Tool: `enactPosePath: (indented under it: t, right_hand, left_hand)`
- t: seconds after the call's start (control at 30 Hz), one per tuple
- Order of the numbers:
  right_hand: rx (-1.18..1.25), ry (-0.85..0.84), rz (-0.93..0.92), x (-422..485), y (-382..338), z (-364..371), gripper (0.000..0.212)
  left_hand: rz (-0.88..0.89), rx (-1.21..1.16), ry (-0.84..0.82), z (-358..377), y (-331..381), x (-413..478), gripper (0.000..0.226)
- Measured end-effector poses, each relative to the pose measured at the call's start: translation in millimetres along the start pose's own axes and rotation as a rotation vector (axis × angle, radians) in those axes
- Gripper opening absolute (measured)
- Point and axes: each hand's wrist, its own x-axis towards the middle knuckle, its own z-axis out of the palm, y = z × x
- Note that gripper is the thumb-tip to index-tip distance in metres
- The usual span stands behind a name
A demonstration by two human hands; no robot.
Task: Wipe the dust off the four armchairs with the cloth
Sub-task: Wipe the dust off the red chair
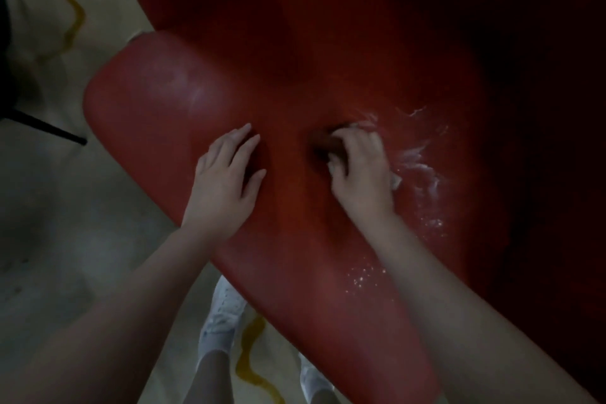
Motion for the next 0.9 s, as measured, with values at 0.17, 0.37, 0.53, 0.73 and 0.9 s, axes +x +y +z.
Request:
enactPosePath:
  t: [0.17, 0.37, 0.53, 0.73, 0.9]
  right_hand:
    - [0.041, -0.186, -0.154, -53, 0, -14, 0.028]
    - [-0.063, 0.089, 0.215, -29, 49, -36, 0.024]
    - [-0.063, 0.245, 0.369, 42, 32, -12, 0.025]
    - [-0.006, -0.004, 0.075, 17, -22, 5, 0.028]
    - [0.000, 0.025, 0.193, -29, -10, -9, 0.030]
  left_hand:
    - [0.033, 0.023, -0.061, -1, 4, 21, 0.052]
    - [0.107, 0.032, -0.116, -3, 6, 41, 0.052]
    - [0.145, 0.034, -0.158, -3, 2, 52, 0.051]
    - [0.226, 0.048, -0.201, -6, -3, 69, 0.052]
    - [0.268, 0.015, -0.270, -10, 0, 82, 0.054]
